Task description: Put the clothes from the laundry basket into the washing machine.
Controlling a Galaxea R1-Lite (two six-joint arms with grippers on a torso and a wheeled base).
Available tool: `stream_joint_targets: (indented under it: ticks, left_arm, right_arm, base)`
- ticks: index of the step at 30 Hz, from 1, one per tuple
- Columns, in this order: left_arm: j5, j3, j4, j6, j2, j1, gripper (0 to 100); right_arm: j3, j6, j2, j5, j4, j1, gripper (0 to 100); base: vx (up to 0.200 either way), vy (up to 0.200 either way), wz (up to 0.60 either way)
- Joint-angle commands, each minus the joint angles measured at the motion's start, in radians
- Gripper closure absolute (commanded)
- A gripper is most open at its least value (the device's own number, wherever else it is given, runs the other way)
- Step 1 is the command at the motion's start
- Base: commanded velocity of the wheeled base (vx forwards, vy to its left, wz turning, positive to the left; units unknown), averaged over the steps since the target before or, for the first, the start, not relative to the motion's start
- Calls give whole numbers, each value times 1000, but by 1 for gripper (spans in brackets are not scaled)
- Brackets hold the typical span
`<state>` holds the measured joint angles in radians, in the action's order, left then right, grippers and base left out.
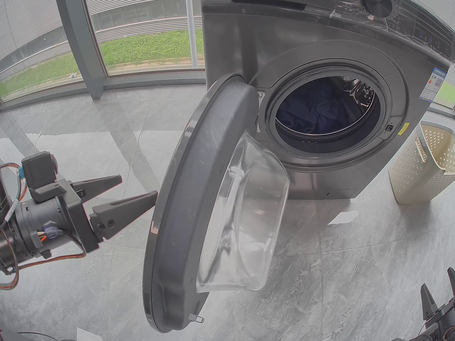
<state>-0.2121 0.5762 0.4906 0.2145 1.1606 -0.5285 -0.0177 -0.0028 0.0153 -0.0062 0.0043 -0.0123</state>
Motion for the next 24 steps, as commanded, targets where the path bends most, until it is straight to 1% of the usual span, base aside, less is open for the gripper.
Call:
stream_joint_targets:
  ticks: [1,3,4,13,18,24]
  left_arm:
    - [37,39,8,-1,97,-74,0]
    - [45,50,8,-1,111,-82,0]
    - [53,79,17,0,148,-111,0]
    - [56,198,62,0,294,-186,0]
    - [57,245,75,0,350,-211,0]
    - [79,335,131,0,458,-231,0]
  right_arm:
    - [18,0,-8,0,0,0,0]
    - [18,0,-8,0,0,0,0]
    - [18,0,-8,0,0,0,0]
    - [18,0,-8,0,0,0,0]
    - [18,0,-8,0,0,0,0]
    - [18,0,-8,0,0,0,0]
  base:
    - [0,0,0]
    - [0,0,0]
    - [0,0,0]
    - [0,0,0]
    - [0,0,0]
    - [0,0,0]
